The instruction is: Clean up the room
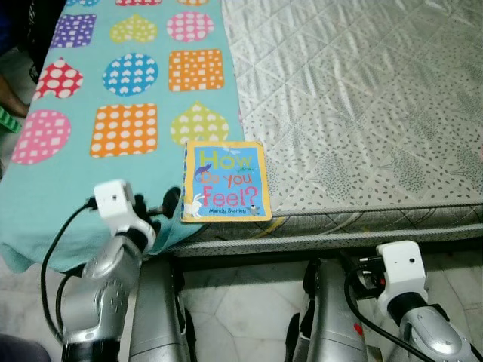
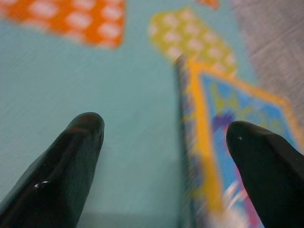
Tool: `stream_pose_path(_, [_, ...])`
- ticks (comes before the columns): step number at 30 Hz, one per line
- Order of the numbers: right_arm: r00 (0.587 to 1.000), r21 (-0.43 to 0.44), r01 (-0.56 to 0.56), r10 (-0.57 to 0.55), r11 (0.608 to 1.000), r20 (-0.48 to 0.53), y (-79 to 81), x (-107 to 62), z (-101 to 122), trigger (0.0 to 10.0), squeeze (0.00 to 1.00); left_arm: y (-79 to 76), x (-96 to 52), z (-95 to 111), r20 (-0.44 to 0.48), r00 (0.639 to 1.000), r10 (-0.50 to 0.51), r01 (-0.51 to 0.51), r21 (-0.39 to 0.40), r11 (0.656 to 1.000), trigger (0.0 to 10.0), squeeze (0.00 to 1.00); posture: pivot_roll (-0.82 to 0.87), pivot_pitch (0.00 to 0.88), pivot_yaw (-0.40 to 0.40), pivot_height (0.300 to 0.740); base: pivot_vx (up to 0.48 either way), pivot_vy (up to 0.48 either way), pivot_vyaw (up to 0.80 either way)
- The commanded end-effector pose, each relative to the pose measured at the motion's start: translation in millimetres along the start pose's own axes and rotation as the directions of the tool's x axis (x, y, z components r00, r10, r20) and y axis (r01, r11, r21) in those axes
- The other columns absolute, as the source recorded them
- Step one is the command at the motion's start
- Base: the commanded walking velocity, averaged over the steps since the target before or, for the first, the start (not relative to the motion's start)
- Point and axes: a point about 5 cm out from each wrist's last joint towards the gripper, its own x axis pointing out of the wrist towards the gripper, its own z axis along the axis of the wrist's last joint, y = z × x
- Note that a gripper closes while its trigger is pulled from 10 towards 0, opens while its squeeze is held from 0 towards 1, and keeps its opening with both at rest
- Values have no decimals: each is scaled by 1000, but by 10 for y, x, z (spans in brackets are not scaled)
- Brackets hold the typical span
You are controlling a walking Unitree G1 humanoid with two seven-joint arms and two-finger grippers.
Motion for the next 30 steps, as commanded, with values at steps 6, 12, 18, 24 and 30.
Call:
stream_pose_path(6, [1000, 0, 14, -14, 1000, -27, -16, -40, -14, 10000, 0, -49, 22, -266, -116, 993, -36, 32, -40, 999, 10000, 0, -170, 407, -18, 524, 0, 0, 0])
stream_pose_path(12, [1000, 3, 17, -16, 1000, -26, 0, -31, -9, 10000, 0, -88, 72, -368, -166, 983, -76, 64, -75, 995, 10000, 0, -173, 404, -15, 524, 0, 0, 0])
stream_pose_path(18, [999, 1, 35, -35, 999, -21, -21, -25, 7, 10000, 0, -181, 192, -448, -197, 967, -164, 133, -163, 978, 10000, 0, -182, 403, -10, 524, 0, 0, 0])
stream_pose_path(24, [999, 1, 40, -40, 999, -22, -23, -30, 2, 10000, 0, -303, 243, -388, -182, 955, -233, 193, -211, 958, 4706, 0, -179, 402, -7, 524, 0, 0, 0])
stream_pose_path(30, [999, 5, 43, -43, 999, -20, -10, -19, 7, 10000, 0, -321, 249, -396, -179, 949, -258, 215, -225, 950, 0, 0, -179, 404, -3, 524, 0, 0, 0])
